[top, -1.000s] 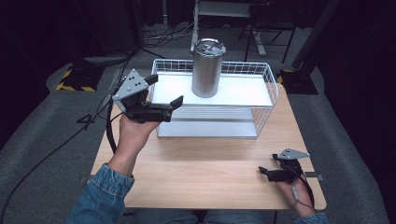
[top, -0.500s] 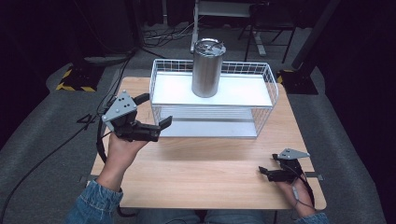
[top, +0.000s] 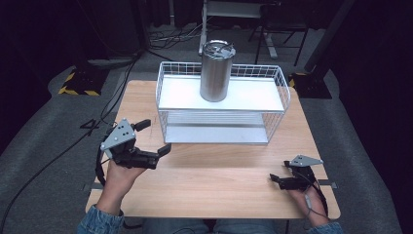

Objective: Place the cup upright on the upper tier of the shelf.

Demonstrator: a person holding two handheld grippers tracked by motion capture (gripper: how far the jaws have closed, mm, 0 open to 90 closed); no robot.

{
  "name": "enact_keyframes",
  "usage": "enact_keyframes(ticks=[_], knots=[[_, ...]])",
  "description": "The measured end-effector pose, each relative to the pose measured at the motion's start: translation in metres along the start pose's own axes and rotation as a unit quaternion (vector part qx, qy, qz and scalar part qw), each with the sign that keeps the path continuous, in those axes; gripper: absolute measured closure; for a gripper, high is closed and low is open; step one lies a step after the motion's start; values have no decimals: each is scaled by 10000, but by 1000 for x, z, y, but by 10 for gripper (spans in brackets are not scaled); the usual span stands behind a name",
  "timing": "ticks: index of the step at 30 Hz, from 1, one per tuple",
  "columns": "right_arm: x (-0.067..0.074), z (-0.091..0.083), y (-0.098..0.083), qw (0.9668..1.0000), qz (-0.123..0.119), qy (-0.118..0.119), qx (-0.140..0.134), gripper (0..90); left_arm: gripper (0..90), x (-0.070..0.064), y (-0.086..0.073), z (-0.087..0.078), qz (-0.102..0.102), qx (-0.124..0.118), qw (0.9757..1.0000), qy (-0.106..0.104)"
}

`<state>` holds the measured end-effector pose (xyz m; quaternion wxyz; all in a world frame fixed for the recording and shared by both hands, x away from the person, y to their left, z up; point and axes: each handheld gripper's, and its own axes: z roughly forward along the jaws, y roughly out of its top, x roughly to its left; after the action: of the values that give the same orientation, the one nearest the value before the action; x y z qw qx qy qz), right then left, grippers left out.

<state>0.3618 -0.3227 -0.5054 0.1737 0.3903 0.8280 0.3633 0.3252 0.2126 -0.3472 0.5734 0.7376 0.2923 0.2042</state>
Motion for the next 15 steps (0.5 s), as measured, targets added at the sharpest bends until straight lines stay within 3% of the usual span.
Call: enact_keyframes(ticks=[4, 10, 15], knots=[[0, 0, 0, 10000, 1, 0, 0, 146, 0, 1, -15, -3, -129, 12, 9999, -5], [0, 0, 0, 10000, 0, 0, -2, 145, 1, 5, -43, -6, -256, 207, 9994, 142], [0, 0, 0, 10000, 1, 0, -1, 146, 2, 7, -66, -10, -492, 208, 9982, 268]])
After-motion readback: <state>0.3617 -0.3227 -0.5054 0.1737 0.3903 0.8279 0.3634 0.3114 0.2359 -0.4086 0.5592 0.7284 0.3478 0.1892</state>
